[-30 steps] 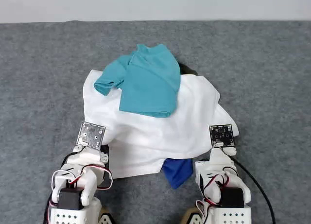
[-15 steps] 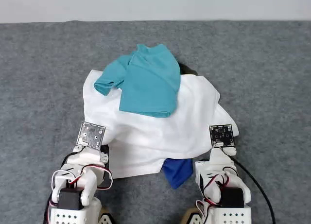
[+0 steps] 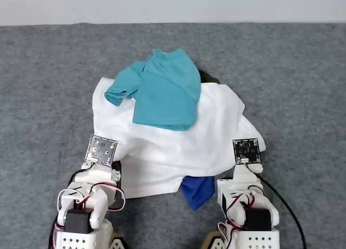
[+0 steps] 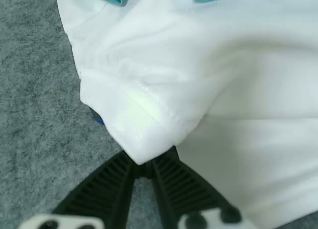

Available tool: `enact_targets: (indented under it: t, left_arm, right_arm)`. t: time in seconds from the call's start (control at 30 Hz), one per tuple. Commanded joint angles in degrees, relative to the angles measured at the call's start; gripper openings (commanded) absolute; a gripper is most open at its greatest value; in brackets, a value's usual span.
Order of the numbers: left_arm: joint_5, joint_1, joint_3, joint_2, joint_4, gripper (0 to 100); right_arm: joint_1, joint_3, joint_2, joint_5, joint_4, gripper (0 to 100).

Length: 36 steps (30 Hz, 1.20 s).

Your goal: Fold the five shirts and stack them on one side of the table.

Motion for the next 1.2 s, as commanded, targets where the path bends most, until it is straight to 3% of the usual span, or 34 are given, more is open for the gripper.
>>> enact_targets:
  t: [0.0,0.47,0.77,0.93,1.17]
  left_arm:
    - [0.53,-0.09,-0.22,-0.35,-1.14,1]
    - [0.53,0.62,-0.22,-0.35,-1.14,1]
    - [0.18,7.03,-0.22,-0.44,2.90,1]
    - [0.26,7.03,-0.66,-0.44,-3.08,1]
    - [0.35,7.47,-12.97,-0.35,-4.66,1]
  right_arm:
    - [-0.04,0.79,-0.31,0.53,0.31,0.9]
    - [-0.04,0.79,-0.31,0.53,0.31,0.9]
    - [-0.04,0.79,-0.31,0.53,0.31,0.9]
    - [-0.04,0.79,-0.31,0.53,0.31,0.9]
    - [-0.04,0.79,-0.31,0.53,0.31,0.9]
